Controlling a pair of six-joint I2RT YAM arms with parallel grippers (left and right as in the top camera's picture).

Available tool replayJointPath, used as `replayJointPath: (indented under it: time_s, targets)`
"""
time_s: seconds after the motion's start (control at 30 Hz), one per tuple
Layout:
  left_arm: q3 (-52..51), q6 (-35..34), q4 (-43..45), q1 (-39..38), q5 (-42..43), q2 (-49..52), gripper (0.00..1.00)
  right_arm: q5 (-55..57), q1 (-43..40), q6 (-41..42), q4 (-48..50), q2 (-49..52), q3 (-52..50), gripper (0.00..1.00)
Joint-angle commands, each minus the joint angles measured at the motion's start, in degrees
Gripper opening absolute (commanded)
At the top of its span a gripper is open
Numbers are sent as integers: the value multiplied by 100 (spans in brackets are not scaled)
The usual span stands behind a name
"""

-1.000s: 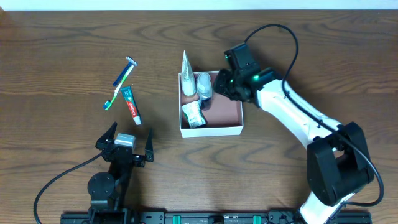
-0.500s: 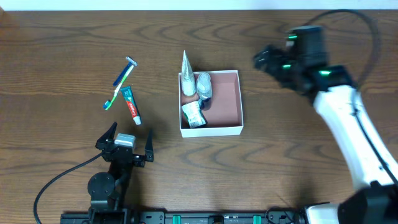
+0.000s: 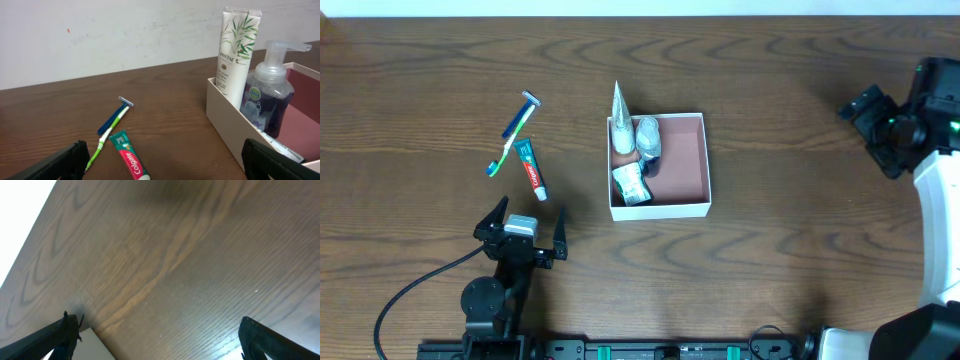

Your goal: Pack container

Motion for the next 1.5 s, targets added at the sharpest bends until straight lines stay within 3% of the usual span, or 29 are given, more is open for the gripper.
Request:
replayJointPath:
  time_s: [0.0,0.13,0.3,0.73,1.0,1.2,1.47]
  targets:
    - [-103,-59,-37,22,256,4,98,20,-127,-87,-24,-66,-24,99]
    - [76,-647,61,31,271,24,98,20,-133,-87,-26,-66,-24,99]
    - [1397,-951,-1058,107,131,1097,98,20,-133,-87,-26,-66,-24,99]
    - [6585,-938,-4524,356,138,7436,98,20,-131,-87,-26,-66,-24,99]
    - [6874,-942,-4634,356,138,9221,98,20,-133,-87,-24,-66,-24,99]
    - [6874,-1141,-4459,407,131,9892,98,20,-133,-87,-24,-66,-24,99]
    - [6848,-2522,-3954,415,-887,10397,99,20,-133,-87,-26,-66,-24,99]
